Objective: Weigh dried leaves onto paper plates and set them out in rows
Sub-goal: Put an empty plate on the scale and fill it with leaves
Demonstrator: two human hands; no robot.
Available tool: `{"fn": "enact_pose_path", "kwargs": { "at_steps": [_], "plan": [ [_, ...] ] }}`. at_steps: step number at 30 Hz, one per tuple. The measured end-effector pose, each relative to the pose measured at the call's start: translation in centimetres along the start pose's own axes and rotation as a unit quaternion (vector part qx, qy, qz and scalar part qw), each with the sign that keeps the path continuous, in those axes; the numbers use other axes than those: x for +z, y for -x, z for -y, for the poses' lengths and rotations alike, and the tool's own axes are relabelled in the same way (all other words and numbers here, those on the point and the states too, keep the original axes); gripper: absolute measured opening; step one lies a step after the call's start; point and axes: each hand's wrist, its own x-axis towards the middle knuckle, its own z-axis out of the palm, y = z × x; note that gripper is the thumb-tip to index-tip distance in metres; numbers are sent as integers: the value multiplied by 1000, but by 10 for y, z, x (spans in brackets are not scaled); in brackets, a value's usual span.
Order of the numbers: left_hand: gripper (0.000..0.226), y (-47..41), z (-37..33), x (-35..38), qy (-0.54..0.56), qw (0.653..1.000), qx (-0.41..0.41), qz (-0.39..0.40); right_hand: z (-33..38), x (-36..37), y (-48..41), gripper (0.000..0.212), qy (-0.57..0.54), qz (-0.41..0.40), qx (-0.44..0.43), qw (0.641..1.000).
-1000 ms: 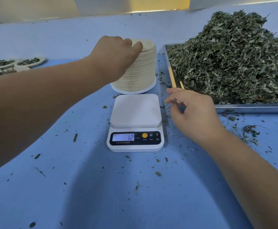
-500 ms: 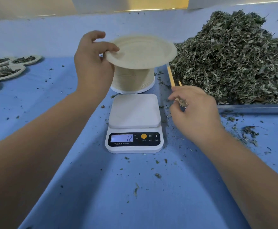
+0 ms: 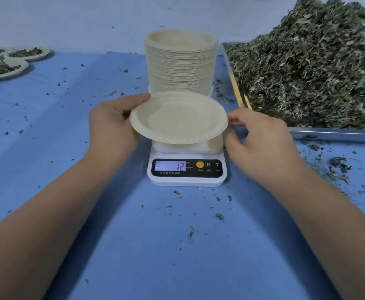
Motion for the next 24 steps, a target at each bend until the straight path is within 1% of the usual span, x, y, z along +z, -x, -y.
{"fn": "enact_pose_path", "kwargs": {
  "at_steps": [2, 6, 7, 11, 13, 15, 16, 18, 21, 24],
  "plan": [
    [56, 3, 6, -1, -38, 998, 3, 40, 1, 1, 0, 25, 37, 13, -7, 999],
    [39, -3, 17, 3, -69, 996, -32, 50, -1, 3, 0, 25, 64, 24, -5, 998],
    [38, -5, 18, 4, -79, 995, -38, 57, -2, 3, 0, 25, 69, 25, -5, 997],
    [49, -8, 17, 4, -121, 983, -43, 134, -4, 4, -1, 27, 96, 24, -14, 995],
    [49, -8, 18, 3, -142, 977, -42, 150, -5, 4, -1, 27, 99, 13, -24, 995],
    [50, -7, 19, 1, -154, 977, -61, 138, -6, 4, 0, 31, 97, -7, -26, 995],
    [55, -7, 20, 1, -148, 977, -77, 130, -6, 4, 0, 35, 96, -14, -23, 995],
    [62, -7, 25, 2, -109, 981, -106, 118, -7, 4, -1, 37, 93, -23, -14, 995],
    [61, -9, 34, 3, -56, 985, -142, 85, -8, 4, 0, 35, 88, -31, -3, 996],
    [58, -10, 37, 4, -49, 985, -152, 67, -7, 3, 0, 34, 81, -35, 2, 996]
  ]
}}
